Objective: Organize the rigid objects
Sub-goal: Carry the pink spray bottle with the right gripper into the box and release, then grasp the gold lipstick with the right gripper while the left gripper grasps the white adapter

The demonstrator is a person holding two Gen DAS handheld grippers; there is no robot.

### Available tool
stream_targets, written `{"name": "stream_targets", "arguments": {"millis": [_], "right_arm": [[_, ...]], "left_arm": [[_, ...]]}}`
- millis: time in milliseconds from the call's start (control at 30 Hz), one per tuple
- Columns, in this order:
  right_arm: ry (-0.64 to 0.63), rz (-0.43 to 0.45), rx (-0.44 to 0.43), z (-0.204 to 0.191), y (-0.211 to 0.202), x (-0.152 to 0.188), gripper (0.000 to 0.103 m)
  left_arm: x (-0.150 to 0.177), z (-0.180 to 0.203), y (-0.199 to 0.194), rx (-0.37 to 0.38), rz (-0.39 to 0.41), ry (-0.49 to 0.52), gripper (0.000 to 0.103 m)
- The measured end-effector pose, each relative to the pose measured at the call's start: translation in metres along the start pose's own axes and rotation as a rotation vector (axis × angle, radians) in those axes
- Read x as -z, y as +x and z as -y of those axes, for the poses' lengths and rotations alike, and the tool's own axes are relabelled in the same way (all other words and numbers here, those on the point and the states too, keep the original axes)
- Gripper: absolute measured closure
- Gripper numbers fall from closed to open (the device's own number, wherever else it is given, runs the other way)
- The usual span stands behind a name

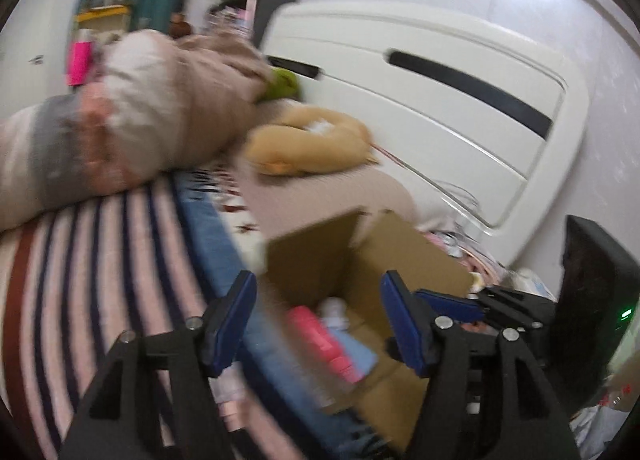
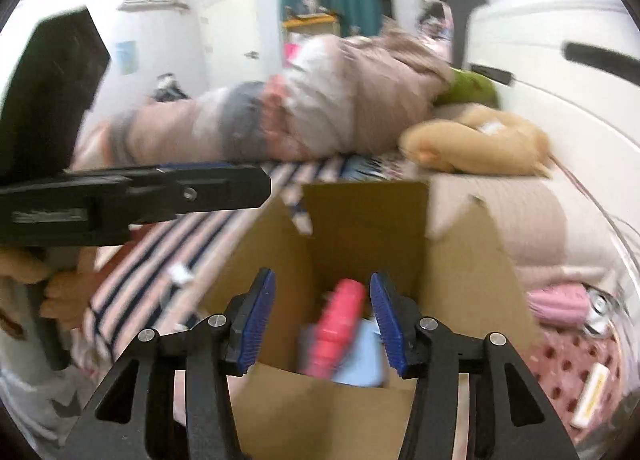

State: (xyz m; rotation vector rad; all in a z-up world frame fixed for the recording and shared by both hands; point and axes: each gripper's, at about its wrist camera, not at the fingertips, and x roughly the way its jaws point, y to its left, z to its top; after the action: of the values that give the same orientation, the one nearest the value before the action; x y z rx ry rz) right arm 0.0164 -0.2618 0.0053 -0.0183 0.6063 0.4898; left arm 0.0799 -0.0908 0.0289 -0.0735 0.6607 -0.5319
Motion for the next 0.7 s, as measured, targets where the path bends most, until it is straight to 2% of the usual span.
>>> {"name": "stream_targets", "arguments": {"millis": [167,333,433,533,600,700], "right_arm": [[-0.047,-0.021,-0.158,-0.058,0.016,-0.007,0.057],[-0.066,-0.096,-0.247,-0.109,0.047,0.012,0.057],[-0.043,-0.17,-0.242,-0.124,0.075,0.032,0.057],[0.015,-0.277,-0.153,-0.126,0.111,0.065,0.057],[0.078,-0.338,-0.102,-0.117,0.133,0.084,0.057],[0.174,-0.4,-0.13,-0.106,0.153,0.11,0.057]], "left_arm": [[0.033,-0.067,-0.043,-0.145,0.035,-0.082,0.037],[0.081,-0.125,-0.054,-0.242,-0.001,-0.173,0.035],[0.11,-0.157,-0.046,-0.304,-0.035,-0.206,0.035],[0.131,-0.18,-0.027,-0.342,-0.087,-0.226,0.035],[0.144,-0.191,-0.015,-0.339,-0.111,-0.24,0.035],[0.158,-0.205,0.011,-0.33,-0.155,-0.258,0.035]]}}
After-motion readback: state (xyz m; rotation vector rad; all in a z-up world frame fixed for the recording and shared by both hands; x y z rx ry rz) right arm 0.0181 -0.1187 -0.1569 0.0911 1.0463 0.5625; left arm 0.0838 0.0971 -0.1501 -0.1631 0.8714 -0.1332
